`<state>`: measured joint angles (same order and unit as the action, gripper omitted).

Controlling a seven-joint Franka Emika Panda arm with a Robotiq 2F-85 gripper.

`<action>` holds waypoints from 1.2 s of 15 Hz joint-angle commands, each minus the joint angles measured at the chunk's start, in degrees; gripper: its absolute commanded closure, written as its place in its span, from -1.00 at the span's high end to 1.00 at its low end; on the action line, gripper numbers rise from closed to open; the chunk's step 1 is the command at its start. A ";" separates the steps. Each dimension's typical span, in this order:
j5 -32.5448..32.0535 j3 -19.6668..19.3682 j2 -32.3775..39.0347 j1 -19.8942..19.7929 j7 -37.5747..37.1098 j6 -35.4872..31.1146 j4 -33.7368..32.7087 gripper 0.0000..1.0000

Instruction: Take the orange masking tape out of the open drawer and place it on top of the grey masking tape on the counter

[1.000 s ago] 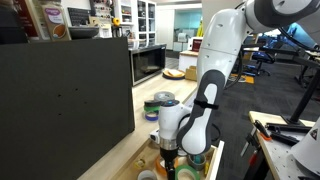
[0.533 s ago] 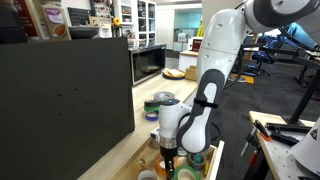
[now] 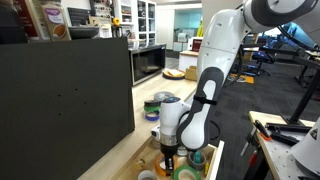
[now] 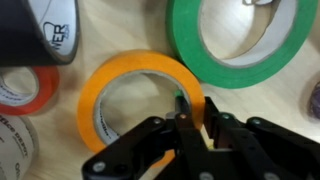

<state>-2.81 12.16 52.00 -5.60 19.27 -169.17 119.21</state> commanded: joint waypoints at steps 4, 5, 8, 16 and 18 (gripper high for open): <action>-1.40 4.77 -6.36 -3.55 0.75 1.81 7.03 -0.91; -1.42 5.25 -7.59 -3.64 0.77 1.78 8.07 -0.91; -1.71 4.96 -12.42 -2.45 0.06 1.39 11.22 -0.91; -1.14 4.90 -24.96 -1.38 0.02 3.64 18.50 -0.91; -0.52 5.27 -28.11 -1.55 0.41 5.21 19.81 -0.91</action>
<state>-3.83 16.94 31.18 -7.10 19.94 -167.23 134.72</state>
